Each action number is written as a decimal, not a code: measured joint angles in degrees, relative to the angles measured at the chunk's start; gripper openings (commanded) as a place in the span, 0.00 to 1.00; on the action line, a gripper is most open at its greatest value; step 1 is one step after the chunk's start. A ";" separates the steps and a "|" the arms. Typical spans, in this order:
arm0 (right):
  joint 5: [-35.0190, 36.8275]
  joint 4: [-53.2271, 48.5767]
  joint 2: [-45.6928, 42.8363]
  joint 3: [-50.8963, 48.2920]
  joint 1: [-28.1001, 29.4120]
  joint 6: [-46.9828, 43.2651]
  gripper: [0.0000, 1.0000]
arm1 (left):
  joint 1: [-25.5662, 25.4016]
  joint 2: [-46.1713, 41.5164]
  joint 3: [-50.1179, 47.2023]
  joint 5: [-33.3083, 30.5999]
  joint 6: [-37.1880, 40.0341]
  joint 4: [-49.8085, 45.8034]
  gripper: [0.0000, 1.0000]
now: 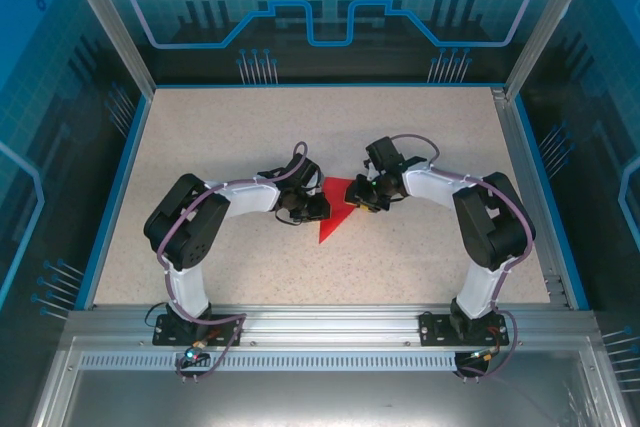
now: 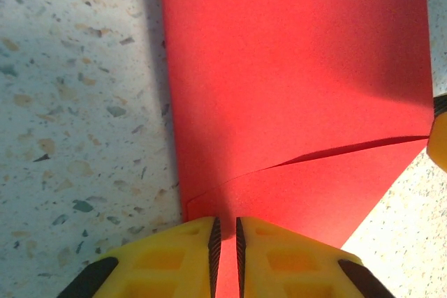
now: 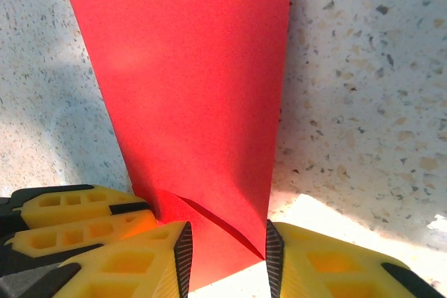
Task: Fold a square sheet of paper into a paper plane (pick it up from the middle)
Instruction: Fourth fold the wing at the center of the table.
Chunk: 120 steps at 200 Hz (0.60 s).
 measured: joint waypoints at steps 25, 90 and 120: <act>0.33 -0.98 0.09 1.18 0.04 -0.70 0.36 | 0.00 0.00 0.00 0.00 0.00 0.00 0.18; -0.42 -2.05 2.29 3.76 0.72 -1.79 0.35 | 0.00 0.00 0.00 0.00 0.02 0.00 0.18; -1.42 -0.68 2.38 3.76 0.72 -1.38 0.35 | 0.00 0.00 0.00 0.00 0.02 -0.02 0.18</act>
